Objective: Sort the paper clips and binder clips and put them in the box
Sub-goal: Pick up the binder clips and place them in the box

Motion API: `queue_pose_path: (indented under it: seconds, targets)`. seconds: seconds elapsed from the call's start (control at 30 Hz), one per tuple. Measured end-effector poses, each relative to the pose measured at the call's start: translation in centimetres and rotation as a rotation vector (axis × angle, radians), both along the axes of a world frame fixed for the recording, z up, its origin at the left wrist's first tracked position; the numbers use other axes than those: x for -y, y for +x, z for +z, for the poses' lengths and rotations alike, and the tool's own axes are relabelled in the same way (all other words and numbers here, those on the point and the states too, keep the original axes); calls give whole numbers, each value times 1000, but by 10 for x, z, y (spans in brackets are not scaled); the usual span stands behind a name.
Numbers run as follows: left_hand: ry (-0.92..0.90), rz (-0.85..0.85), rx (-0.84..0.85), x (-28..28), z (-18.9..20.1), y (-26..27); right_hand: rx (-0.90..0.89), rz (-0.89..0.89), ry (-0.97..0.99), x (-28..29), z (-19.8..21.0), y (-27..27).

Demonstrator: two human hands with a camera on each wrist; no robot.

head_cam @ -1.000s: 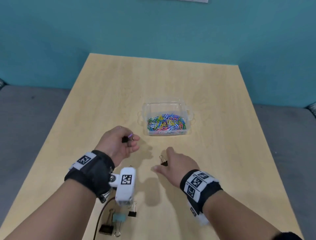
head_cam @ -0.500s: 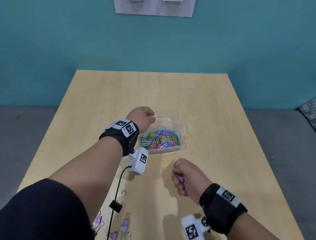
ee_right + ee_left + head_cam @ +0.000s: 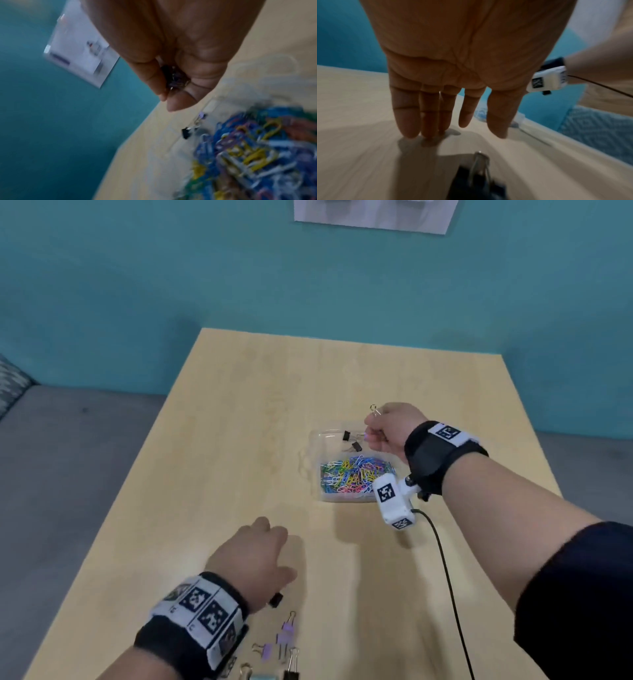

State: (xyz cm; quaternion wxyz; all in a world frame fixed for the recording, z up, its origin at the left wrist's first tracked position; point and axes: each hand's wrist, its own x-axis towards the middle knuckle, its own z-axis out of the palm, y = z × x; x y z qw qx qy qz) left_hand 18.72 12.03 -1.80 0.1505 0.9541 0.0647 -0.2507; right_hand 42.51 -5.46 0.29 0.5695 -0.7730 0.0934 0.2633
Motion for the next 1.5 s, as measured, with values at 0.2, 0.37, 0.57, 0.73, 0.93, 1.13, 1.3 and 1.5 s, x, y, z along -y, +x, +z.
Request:
queue_pose_path:
  seconds: [0.2,0.37,0.57,0.73,0.93,1.13,1.3,1.5]
  targets:
    - [54,-52,21,13,-9,-23,142,221,-351,-13,4,-1]
    - [-6,35,55,16,-19,-23,337,208,-353,-5,33,-29]
    - [-565,636,119,-5,-21,-23,505,351,-313,9,40,-112]
    - [-1281,1290,205,-32,6,-36,626,906,-521,9,4,-208]
    - [-1336,1644,283,-73,10,-65,803,1474,-752,-11,-29,-265]
    - [-694,1008,294,-77,4,-95,897,1575,-842,-23,-27,-268]
    - [-63,327,107,-54,-6,-102,876,1574,-884,-18,-38,-267]
    - [27,129,95,-40,-22,-103,821,1460,-923,-6,-44,-270]
